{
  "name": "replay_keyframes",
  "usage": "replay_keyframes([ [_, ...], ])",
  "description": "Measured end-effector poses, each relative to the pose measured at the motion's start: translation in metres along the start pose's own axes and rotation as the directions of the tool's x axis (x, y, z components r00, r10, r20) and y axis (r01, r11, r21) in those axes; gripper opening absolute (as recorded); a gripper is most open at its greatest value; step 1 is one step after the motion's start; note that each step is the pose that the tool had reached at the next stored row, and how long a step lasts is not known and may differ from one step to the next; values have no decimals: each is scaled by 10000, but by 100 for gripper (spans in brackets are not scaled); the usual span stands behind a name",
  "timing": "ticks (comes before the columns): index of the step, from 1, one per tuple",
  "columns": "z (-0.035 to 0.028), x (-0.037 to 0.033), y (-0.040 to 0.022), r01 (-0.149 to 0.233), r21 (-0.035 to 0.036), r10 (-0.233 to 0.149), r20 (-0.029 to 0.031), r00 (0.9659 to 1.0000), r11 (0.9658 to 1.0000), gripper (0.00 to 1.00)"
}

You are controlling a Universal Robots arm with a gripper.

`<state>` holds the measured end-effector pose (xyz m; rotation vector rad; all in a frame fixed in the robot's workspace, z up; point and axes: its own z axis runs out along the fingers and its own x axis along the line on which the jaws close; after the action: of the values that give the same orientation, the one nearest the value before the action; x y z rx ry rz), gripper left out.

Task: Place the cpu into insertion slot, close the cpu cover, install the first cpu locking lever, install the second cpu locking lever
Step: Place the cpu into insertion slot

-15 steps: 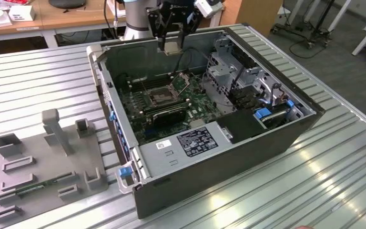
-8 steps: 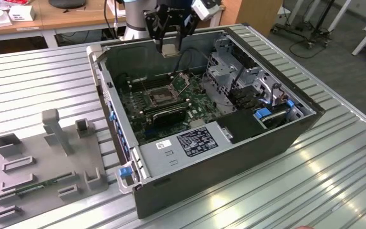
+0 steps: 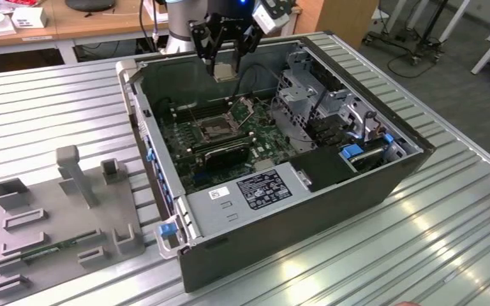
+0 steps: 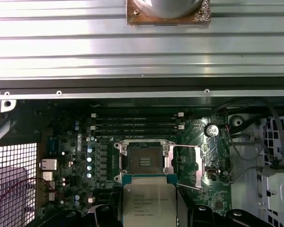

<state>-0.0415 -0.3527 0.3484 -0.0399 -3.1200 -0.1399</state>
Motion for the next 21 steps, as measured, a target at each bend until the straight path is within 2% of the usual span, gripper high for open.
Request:
replay_keyframes([
  [11,9,0,-1,0,-4,0,2,10000,10000,54],
  [21,134,-2,-12,-1,-1,1,1,10000,10000,54],
])
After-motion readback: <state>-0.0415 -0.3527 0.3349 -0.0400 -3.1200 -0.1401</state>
